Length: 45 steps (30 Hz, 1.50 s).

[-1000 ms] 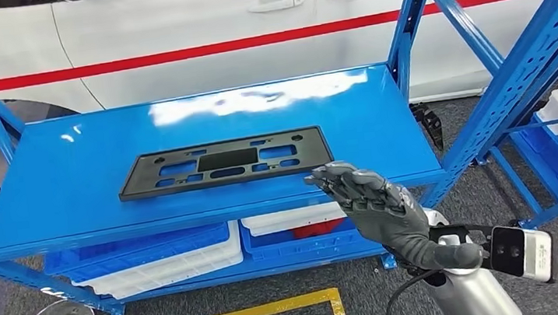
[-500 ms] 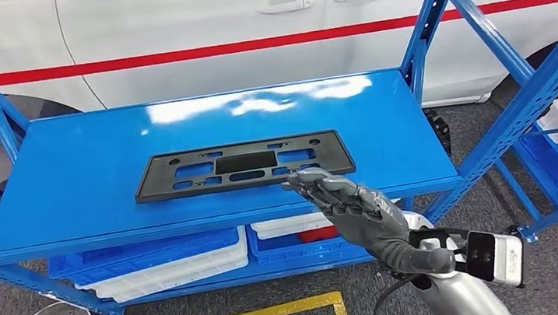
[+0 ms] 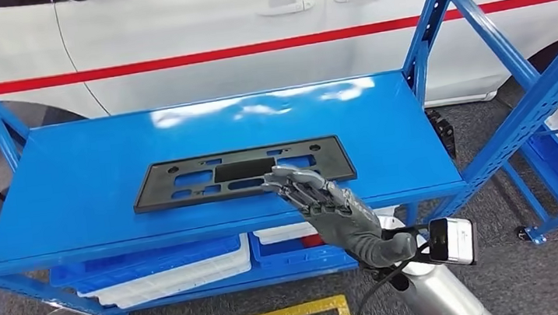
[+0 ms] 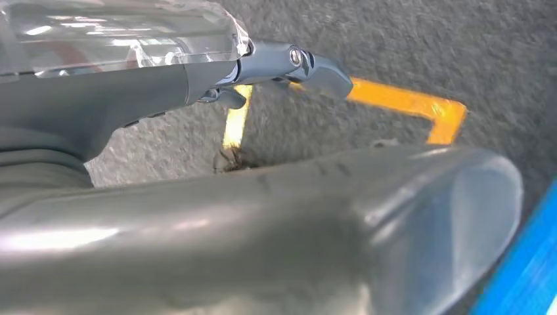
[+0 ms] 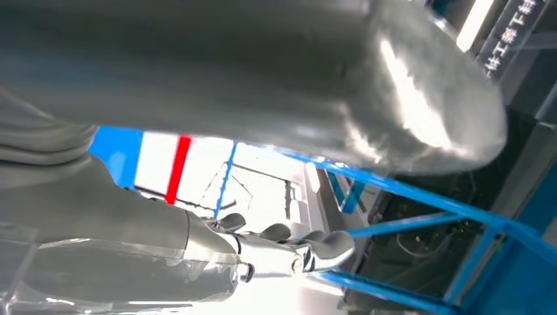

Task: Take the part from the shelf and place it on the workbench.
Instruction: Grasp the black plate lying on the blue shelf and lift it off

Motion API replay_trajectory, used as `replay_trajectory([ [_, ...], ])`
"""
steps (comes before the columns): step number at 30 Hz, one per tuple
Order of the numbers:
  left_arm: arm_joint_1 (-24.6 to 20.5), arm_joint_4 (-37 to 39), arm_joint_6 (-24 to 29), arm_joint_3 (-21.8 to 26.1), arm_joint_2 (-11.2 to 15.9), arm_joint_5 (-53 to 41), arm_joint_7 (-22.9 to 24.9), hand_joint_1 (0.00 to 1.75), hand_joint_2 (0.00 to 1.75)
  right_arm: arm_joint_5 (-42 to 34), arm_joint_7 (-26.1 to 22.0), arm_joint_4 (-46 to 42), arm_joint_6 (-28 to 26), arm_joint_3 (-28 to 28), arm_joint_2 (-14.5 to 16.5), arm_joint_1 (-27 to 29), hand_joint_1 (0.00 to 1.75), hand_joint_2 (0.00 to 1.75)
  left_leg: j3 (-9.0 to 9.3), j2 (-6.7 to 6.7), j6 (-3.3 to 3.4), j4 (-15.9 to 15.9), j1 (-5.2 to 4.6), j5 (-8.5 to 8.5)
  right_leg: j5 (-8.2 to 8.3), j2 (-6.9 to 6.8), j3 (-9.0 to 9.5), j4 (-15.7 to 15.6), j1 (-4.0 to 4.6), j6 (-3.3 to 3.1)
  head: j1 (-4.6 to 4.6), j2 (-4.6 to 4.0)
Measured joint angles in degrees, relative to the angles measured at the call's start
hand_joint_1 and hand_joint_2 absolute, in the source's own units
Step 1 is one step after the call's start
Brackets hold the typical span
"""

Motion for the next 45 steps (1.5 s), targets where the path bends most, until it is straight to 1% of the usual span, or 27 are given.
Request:
replay_trajectory([
  [2, 0.1, 0.0, 0.0, 0.0, 0.0, 0.0, 0.0, 0.00, 0.00, -0.4, 0.2, 0.5, 0.0, 0.2, 0.3, -0.2, 0.00, 0.00, -3.62, -0.03, -0.79, 7.2, 0.64, -3.01, -0.24, -0.09, 0.49, -0.1, -0.09, -0.10, 0.01, 0.00],
  [3, 0.2, 0.0, 0.0, 0.0, 0.0, 0.0, 0.0, 0.00, 0.00, -0.7, 0.3, 1.0, 0.0, 0.3, 0.4, -0.2, 0.00, 0.00, -5.55, -0.01, -1.19, 10.5, 0.99, -3.89, -0.40, -0.05, 0.61, -0.1, -0.15, -0.06, 0.01, 0.00],
  [4, 0.3, 0.0, 0.1, 0.0, 0.1, 0.0, 0.1, 0.00, 0.00, -1.0, 0.4, 1.6, -0.2, 0.4, 0.5, -0.3, 0.00, 0.00, -6.78, 0.00, -1.55, 12.2, 1.32, -3.77, -0.58, 0.02, 0.76, -0.1, -0.25, 0.06, 0.01, 0.00],
  [5, 0.3, 0.1, 0.3, -0.1, 0.1, 0.0, 0.2, 0.00, 0.00, -1.2, 0.5, 2.3, -0.4, 0.5, 0.7, -0.5, 0.00, 0.00, -6.97, 0.02, -1.88, 11.6, 1.61, -2.52, -0.79, 0.11, 0.95, 0.0, -0.40, 0.25, 0.00, 0.00],
  [6, 0.4, 0.1, 0.5, -0.1, 0.1, 0.0, 0.4, 0.00, 0.00, -1.3, 0.5, 3.1, -0.7, 0.6, 0.8, -0.8, 0.00, 0.00, -6.29, 0.03, -2.16, 9.4, 1.85, -0.65, -1.03, 0.19, 1.17, 0.1, -0.57, 0.48, 0.00, 0.00],
  [8, 0.4, 0.1, 0.8, -0.2, 0.1, 0.0, 0.9, 0.00, 0.00, -1.2, 0.5, 4.2, -1.3, 0.8, 1.2, -1.1, 0.00, 0.00, -3.61, 0.04, -2.61, 2.7, 2.28, 3.34, -1.60, 0.27, 1.61, 0.4, -0.85, 1.02, 0.01, 0.00],
  [9, 0.4, 0.1, 0.9, -0.2, 0.1, 0.0, 1.1, 0.00, 0.00, -0.9, 0.5, 4.5, -1.6, 0.9, 1.3, -1.1, 0.00, 0.00, -2.42, 0.01, -2.68, 0.1, 2.27, 4.17, -1.90, 0.31, 1.67, 0.7, -0.81, 1.35, 0.01, 0.00],
  [11, 0.4, 0.1, 1.1, -0.3, 0.2, 0.0, 1.3, 0.00, 0.00, 0.2, 0.7, 5.2, -2.3, 1.2, 1.6, -1.0, 0.00, 0.00, -1.20, -0.13, -2.12, -2.7, 2.18, 4.51, -2.29, 0.37, 1.65, 0.9, -0.58, 2.01, 0.02, 0.00],
  [14, 0.7, 0.1, 0.9, -0.3, 0.2, 0.0, 0.7, 0.00, 0.00, 1.7, 1.3, 6.6, -3.1, 2.1, 1.6, -0.7, 0.00, 1.31, -1.03, -0.23, -0.61, -3.0, 1.95, 4.16, -2.65, 0.36, 1.71, 0.9, -0.67, 2.79, 0.03, 0.00],
  [15, 0.8, 0.1, 0.8, -0.3, 0.2, 0.0, 0.4, 0.00, 0.00, 2.2, 1.5, 7.4, -3.4, 2.4, 1.6, -0.7, 0.00, 1.75, -0.91, -0.22, -0.18, -3.1, 1.93, 4.15, -3.27, 0.32, 1.39, 1.8, -0.81, 3.01, 0.03, 0.00],
  [16, 0.8, 0.1, 0.7, -0.4, 0.2, 0.0, 0.2, 0.00, 0.00, 2.6, 1.6, 8.4, -3.6, 2.8, 1.6, -0.8, 0.00, 1.75, -0.78, -0.19, 0.19, -3.3, 1.95, 4.15, -4.49, 0.29, 0.40, 3.9, -0.87, 3.16, 0.03, 0.00],
  [17, 0.8, 0.2, 0.8, -0.5, 0.2, 0.0, 0.0, 0.00, 0.00, 3.0, 1.8, 9.7, -4.0, 3.2, 1.6, -1.0, 0.00, 1.75, -0.69, -0.17, 0.45, -3.3, 1.92, 4.10, -6.10, 0.24, -1.27, 7.2, -0.90, 3.25, 0.03, 0.00],
  [19, 0.9, 0.2, 1.3, -0.9, 0.2, 0.0, 0.0, 0.00, 0.00, 4.5, 2.3, 13.1, -5.9, 4.1, 1.8, -1.5, 0.00, 1.75, -0.63, -0.16, 0.82, -3.3, 1.68, 3.93, -8.97, 0.22, -5.70, 15.1, -0.86, 3.24, 0.02, 0.00],
  [20, 0.9, 0.2, 1.5, -1.1, 0.2, 0.0, 0.2, 0.00, 0.00, 5.8, 2.5, 15.0, -7.9, 4.5, 2.0, -1.9, 0.00, 1.75, -0.55, -0.18, 0.94, -3.3, 1.52, 3.84, -9.14, 0.22, -7.24, 17.4, -0.84, 3.14, 0.02, 0.00],
  [21, 1.0, 0.2, 1.7, -1.3, 0.2, 0.0, 0.4, 0.00, 0.00, 7.7, 2.9, 17.0, -10.7, 4.8, 2.3, -2.4, 0.00, 1.75, -0.42, -0.20, 1.03, -3.3, 1.35, 3.73, -8.16, 0.22, -7.78, 17.6, -0.79, 2.92, 0.02, 0.00],
  [22, 1.1, 0.2, 1.9, -1.4, 0.2, 0.0, 0.8, 0.00, 0.00, 10.5, 3.2, 18.9, -14.5, 5.0, 2.6, -3.1, 0.00, 1.75, -0.20, -0.23, 1.08, -3.3, 1.18, 3.61, -6.16, 0.22, -7.17, 15.4, -0.65, 2.56, 0.02, 0.00],
  [23, 1.1, 0.2, 2.1, -1.5, 0.1, 0.0, 1.1, 0.00, 0.00, 13.4, 3.6, 20.6, -18.6, 5.2, 3.0, -3.9, 0.00, 1.75, 0.06, -0.25, 1.09, -3.3, 1.04, 3.45, -3.64, 0.22, -5.69, 11.6, -0.43, 2.04, 0.02, 0.00],
  [24, 1.1, 0.2, 2.3, -1.7, 0.0, 0.0, 1.3, 0.00, 0.00, 17.5, 4.1, 22.5, -24.0, 5.3, 3.5, -4.8, 0.00, 1.75, 0.27, -0.27, 1.01, -3.3, 0.84, 3.27, -1.72, 0.19, -4.03, 7.7, -0.15, 1.46, 0.02, 0.00],
  [25, 1.1, 0.2, 2.5, -2.0, -0.1, 0.0, 1.5, 0.00, 0.00, 21.7, 4.8, 24.5, -29.3, 5.4, 4.0, -5.6, 0.00, 1.75, 0.37, -0.29, 0.86, -3.2, 0.73, 3.13, -0.49, 0.14, -2.68, 4.5, 0.12, 1.06, 0.02, 0.00],
  [26, 1.1, 0.2, 2.6, -2.2, -0.2, 0.0, 1.7, 0.00, 0.00, 26.1, 5.5, 26.4, -34.8, 5.4, 4.5, -6.4, 0.00, 1.75, 0.39, -0.28, 0.66, -3.2, 0.70, 3.03, -0.01, 0.13, -1.90, 2.6, 0.32, 0.83, 0.02, 0.00],
  [29, 1.2, 0.2, 2.7, -2.8, -0.2, 0.0, 1.8, 0.00, 0.00, 39.6, 8.8, 32.3, -50.0, 5.4, 5.9, -8.0, 0.00, 1.75, 0.30, -0.20, 0.34, -3.1, 0.74, 2.79, -0.12, 0.30, -1.58, 1.5, 0.36, 1.53, 0.02, 0.00],
  [30, 1.2, 0.3, 2.7, -3.0, -0.3, 0.0, 1.9, 0.00, 0.00, 43.7, 10.2, 34.1, -54.2, 5.4, 6.3, -8.3, 0.00, 1.75, 0.33, -0.18, 0.34, -3.1, 0.76, 2.73, -0.15, 0.35, -1.55, 1.5, 0.34, 1.71, 0.01, 0.00],
  [33, 1.1, 0.3, 3.0, -3.9, -0.4, 0.0, 2.5, 0.00, 0.00, 55.3, 15.4, 39.0, -63.4, 5.3, 7.5, -9.8, 0.00, 1.75, 0.50, -0.19, 0.11, -3.3, 0.85, 2.80, -0.29, 0.37, -1.57, 1.6, 0.44, 1.55, 0.01, 0.00],
  [36, 1.1, 0.3, 3.3, -4.8, -0.3, 0.0, 2.7, 0.00, 0.00, 68.7, 23.0, 42.9, -69.5, 5.3, 8.2, -10.8, 0.00, 1.75, 0.64, -0.21, -0.14, -3.6, 0.85, 2.88, -0.34, 0.36, -1.57, 1.6, 0.45, 1.37, 0.02, 0.00],
  [38, 1.1, 0.3, 3.3, -5.4, -0.3, 0.0, 2.8, 0.00, 0.00, 74.4, 26.2, 44.6, -71.2, 5.3, 8.5, -11.0, 0.00, 1.75, 0.66, -0.22, -0.23, -3.7, 0.86, 2.91, -0.36, 0.35, -1.58, 1.6, 0.45, 1.31, 0.02, 0.00],
  [42, 1.0, 0.3, 3.3, -6.0, -0.3, 0.0, 2.8, 0.00, 0.00, 76.9, 27.5, 46.7, -71.6, 5.3, 9.0, -11.3, 0.00, 1.75, 0.65, -0.22, -0.33, -3.7, 0.86, 2.94, -0.37, 0.34, -1.60, 1.7, 0.46, 1.30, 0.02, 0.00],
  [45, 1.0, 0.3, 3.3, -6.5, -0.3, 0.0, 2.8, 0.00, 0.00, 81.5, 29.3, 47.8, -71.6, 5.3, 9.4, -11.5, 0.00, 1.75, 0.66, -0.22, -0.37, -3.7, 0.85, 2.92, -0.37, 0.35, -1.60, 1.7, 0.44, 1.30, 0.02, 0.00],
])
